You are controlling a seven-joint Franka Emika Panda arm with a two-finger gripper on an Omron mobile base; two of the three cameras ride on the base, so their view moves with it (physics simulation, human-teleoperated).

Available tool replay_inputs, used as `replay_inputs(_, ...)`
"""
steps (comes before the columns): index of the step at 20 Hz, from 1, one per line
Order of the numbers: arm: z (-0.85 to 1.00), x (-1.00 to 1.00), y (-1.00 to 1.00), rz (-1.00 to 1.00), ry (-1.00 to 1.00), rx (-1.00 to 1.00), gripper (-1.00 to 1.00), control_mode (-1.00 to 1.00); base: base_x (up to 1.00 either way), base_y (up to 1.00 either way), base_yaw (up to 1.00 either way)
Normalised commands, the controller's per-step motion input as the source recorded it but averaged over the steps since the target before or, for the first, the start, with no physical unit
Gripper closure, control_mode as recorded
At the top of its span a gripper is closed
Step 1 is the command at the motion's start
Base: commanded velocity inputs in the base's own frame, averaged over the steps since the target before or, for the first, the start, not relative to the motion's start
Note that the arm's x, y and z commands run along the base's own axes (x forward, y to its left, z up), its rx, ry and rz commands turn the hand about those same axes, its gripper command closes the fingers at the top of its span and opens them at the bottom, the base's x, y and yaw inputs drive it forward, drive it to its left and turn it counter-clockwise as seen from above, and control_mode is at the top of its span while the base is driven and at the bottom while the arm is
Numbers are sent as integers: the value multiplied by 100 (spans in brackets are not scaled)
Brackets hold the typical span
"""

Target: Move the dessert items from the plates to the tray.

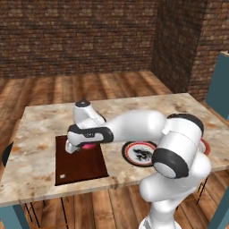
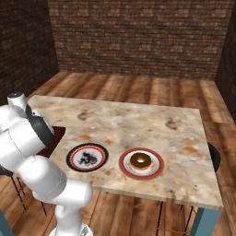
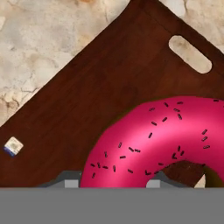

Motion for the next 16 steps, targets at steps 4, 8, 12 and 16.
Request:
replay_inputs(4, -4, 31, 9, 0, 0, 0, 100, -100, 0, 0, 0)
replay_inputs(8, 0, 20, 0, 0, 0, 0, 100, -100, 0, 0, 0)
replay_inputs(12, -5, 19, 0, 0, 0, 0, 100, -100, 0, 0, 0)
replay_inputs(16, -21, 7, 0, 0, 0, 0, 100, -100, 0, 0, 0)
